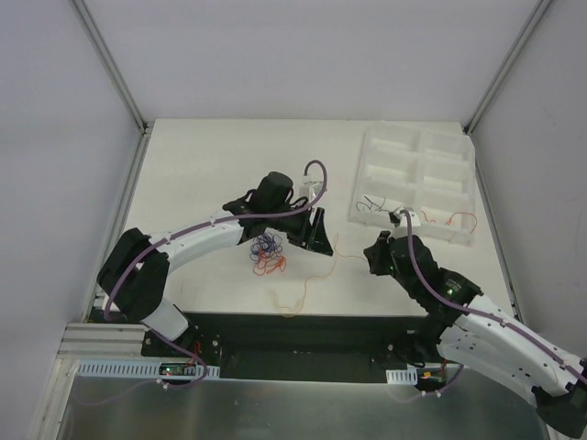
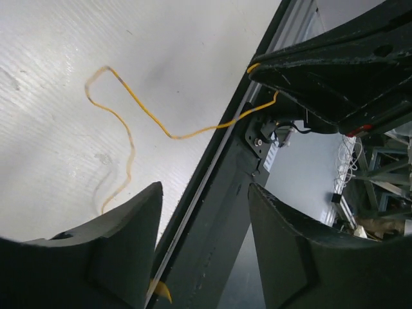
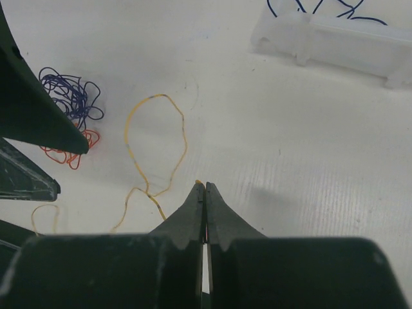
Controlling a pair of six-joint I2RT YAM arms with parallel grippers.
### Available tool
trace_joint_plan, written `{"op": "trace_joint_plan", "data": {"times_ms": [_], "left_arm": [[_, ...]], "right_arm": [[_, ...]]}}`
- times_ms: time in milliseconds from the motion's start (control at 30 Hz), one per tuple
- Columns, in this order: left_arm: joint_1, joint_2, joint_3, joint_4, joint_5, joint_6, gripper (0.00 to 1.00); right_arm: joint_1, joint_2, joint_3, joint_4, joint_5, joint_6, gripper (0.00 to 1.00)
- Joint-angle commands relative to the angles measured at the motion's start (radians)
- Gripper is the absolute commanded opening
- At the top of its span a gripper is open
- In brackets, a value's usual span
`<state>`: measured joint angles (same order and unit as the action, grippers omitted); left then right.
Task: Untangle the cables
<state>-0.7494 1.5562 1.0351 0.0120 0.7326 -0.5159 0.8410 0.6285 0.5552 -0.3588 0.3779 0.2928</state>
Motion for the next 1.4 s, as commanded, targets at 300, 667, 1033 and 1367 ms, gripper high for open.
{"op": "trace_joint_plan", "data": {"times_ms": [300,667,1033,1367], "left_arm": [[0.228,-0.399,-0.086,-0.161,-0.059,0.12,0.75],[0.263,-0.45,0.204,-0.319,-0.045,0.25,0.78],[0.263,-0.381,0.146,-0.317,-0.145,0.343,0.76],[0.268,-0.464,0.042,-0.291,-0.254,0.402,0.73]], "right_arm": [[-0.005,0.036,0.176,-0.152,0.216,-0.099,0.0],[-0.066,0.195,0.592,-0.31,0.312,-0.398,0.0],[-0.092,0.281,0.575,-0.149,0.21,-0.408,0.0],[-0.203,0.598,0.951,-0.152,0.062,-0.573,0.0]]}}
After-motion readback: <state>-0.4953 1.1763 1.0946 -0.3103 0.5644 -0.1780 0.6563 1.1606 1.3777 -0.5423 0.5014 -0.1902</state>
